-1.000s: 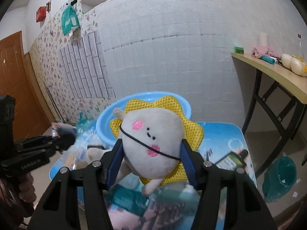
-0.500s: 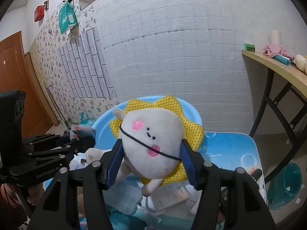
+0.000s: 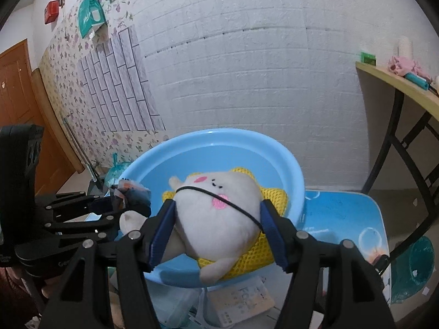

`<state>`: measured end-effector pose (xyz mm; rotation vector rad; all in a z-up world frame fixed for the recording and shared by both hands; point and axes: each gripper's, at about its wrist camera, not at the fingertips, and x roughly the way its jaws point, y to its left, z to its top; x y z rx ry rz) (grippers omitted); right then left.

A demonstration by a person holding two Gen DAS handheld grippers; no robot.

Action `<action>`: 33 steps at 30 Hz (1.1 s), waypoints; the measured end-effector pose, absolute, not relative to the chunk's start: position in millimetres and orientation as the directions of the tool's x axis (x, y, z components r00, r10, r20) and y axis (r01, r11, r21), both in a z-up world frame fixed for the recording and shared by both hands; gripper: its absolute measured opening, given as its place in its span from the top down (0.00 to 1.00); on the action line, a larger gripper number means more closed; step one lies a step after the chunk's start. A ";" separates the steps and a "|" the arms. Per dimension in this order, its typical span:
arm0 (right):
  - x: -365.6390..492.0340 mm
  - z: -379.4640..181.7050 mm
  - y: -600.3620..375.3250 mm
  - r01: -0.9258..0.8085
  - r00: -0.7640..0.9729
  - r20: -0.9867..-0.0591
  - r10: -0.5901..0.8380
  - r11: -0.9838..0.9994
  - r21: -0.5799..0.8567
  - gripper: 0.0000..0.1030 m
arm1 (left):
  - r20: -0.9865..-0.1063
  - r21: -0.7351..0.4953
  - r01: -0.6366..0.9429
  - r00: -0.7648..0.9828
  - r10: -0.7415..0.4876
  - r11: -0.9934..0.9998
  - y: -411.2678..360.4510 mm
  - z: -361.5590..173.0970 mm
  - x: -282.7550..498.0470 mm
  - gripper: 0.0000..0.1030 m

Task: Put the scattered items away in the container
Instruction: 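Carry the plush toy and snack packet into the blue basin and release both, then grasp the toothpick box with the left tool while the right grasps the white charger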

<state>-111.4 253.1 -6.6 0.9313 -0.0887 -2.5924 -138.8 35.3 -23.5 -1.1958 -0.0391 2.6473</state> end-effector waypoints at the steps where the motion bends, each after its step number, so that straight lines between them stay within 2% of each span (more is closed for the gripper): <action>1: -112.3 -7.6 252.0 0.329 -0.703 -0.605 -0.373 -0.925 0.189 0.38 | -0.737 -0.126 -0.200 -0.636 0.227 -0.972 33.8 -23.7 -138.2 0.68; 5: -109.6 -8.2 248.1 0.330 -0.703 -0.609 -0.368 -0.927 0.179 0.38 | -0.735 -0.131 -0.186 -0.641 0.221 -0.974 28.6 -20.8 -133.4 0.58; 9: -102.6 -3.6 246.0 0.332 -0.705 -0.608 -0.364 -0.928 0.171 0.38 | -0.691 -0.106 -0.167 -0.696 0.193 -0.980 20.4 -10.0 -118.5 0.31; 12: -94.9 -0.6 247.7 0.336 -0.709 -0.603 -0.365 -0.927 0.165 0.38 | -0.662 -0.094 -0.130 -0.733 0.159 -0.987 11.4 -2.8 -105.6 0.25; 16: -82.7 1.3 253.9 0.330 -0.705 -0.604 -0.372 -0.926 0.185 0.37 | -0.646 -0.107 -0.071 -0.753 0.124 -0.992 -7.7 0.6 -88.6 0.10; 20: -68.0 2.8 260.7 0.303 -0.722 -0.603 -0.340 -0.938 0.166 0.30 | -0.623 -0.081 0.009 -0.781 0.043 -0.997 -28.4 -1.2 -64.7 0.05; 25: -51.9 -4.0 267.9 0.243 -0.733 -0.623 -0.273 -0.961 0.136 0.21 | -0.622 -0.088 0.043 -0.783 0.021 -0.995 -57.5 -14.6 -39.9 0.02; 27: -46.1 -8.3 268.4 0.225 -0.740 -0.630 -0.234 -0.970 0.096 0.06 | -0.634 -0.090 0.073 -0.774 0.001 -0.993 -67.8 -22.3 -32.4 0.02; 28: -43.7 -10.9 269.2 0.220 -0.739 -0.635 -0.226 -0.971 0.089 0.02 | -0.641 -0.087 0.091 -0.767 -0.014 -0.992 -73.4 -26.6 -28.8 0.02; 33: -32.6 -26.3 281.0 0.184 -0.684 -0.688 -0.240 -0.970 0.156 0.00 | -0.696 -0.057 0.133 -0.716 -0.056 -0.990 -91.8 -48.8 -16.1 0.01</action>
